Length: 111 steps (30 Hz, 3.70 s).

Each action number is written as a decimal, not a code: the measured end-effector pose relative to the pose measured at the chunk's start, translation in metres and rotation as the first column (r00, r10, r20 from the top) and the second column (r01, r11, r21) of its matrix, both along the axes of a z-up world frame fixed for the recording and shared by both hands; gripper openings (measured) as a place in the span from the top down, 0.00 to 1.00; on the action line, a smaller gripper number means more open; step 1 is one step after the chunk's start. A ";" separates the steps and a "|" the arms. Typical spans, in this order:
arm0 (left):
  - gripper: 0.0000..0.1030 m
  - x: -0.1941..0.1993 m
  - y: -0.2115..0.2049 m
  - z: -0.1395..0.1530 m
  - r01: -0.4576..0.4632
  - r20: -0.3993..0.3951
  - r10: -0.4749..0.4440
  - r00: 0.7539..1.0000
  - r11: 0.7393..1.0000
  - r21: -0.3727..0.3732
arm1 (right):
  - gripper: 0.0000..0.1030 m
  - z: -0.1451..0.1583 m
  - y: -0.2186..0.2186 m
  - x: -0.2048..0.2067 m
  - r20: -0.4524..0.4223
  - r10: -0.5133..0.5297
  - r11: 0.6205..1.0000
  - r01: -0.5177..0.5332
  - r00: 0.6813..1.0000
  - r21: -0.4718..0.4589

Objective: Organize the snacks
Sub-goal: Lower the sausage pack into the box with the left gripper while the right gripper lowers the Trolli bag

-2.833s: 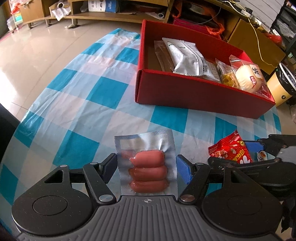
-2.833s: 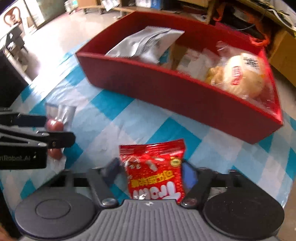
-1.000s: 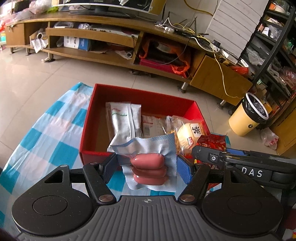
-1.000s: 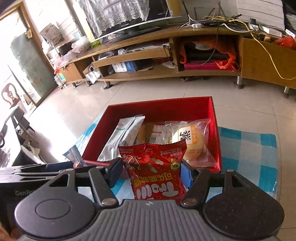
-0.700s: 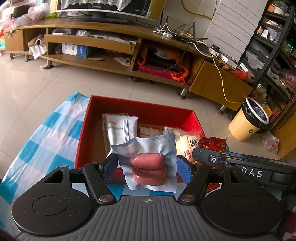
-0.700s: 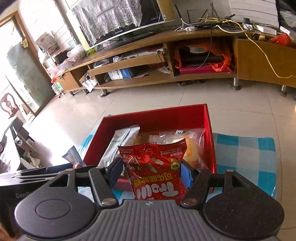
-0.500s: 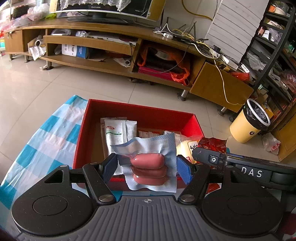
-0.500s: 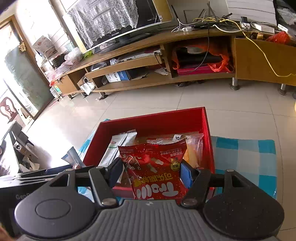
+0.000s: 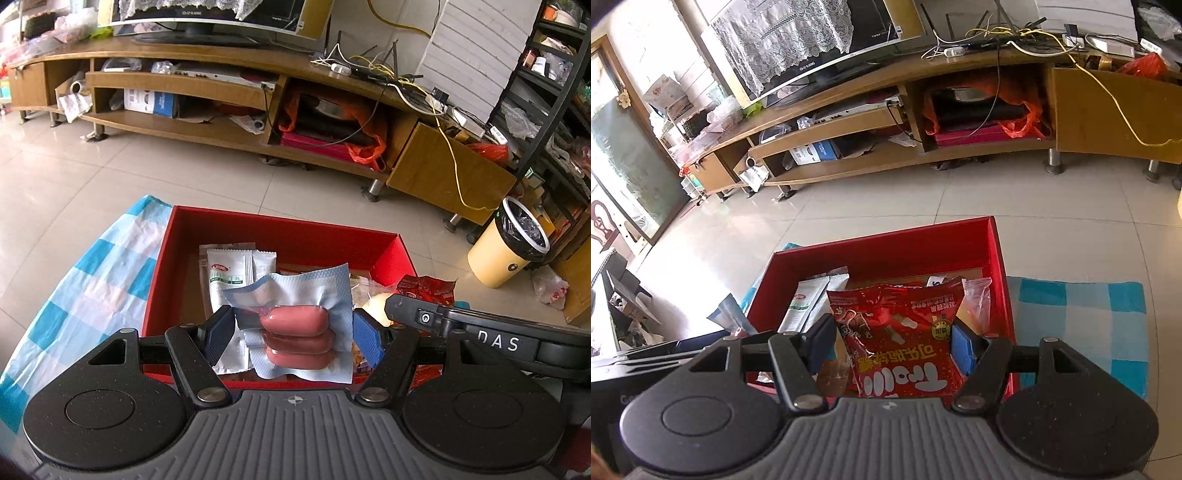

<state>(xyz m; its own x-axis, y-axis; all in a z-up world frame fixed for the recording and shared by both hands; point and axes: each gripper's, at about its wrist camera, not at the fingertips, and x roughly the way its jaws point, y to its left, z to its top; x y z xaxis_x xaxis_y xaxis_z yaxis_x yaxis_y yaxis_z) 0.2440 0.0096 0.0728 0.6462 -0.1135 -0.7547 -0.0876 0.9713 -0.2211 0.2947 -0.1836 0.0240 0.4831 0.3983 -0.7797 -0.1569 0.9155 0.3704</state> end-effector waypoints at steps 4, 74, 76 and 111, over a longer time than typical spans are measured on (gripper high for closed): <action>0.27 0.004 -0.002 -0.003 -0.003 -0.006 0.003 1.000 1.000 0.011 | 0.37 -0.005 0.000 0.003 -0.012 -0.004 1.000 0.004 1.000 -0.007; 0.18 0.030 0.009 -0.037 -0.119 -0.071 0.127 0.989 0.987 0.110 | 0.21 -0.047 0.009 0.032 -0.104 0.003 0.989 -0.018 0.995 -0.146; 0.17 0.030 0.010 -0.036 -0.121 -0.070 0.129 0.989 0.987 0.109 | 0.20 -0.046 0.010 0.032 -0.096 0.002 0.989 -0.016 0.995 -0.149; 0.14 0.011 0.019 -0.018 -0.170 -0.028 0.173 0.984 0.980 0.100 | 0.13 -0.008 0.003 0.010 0.028 -0.012 0.988 0.016 1.000 -0.150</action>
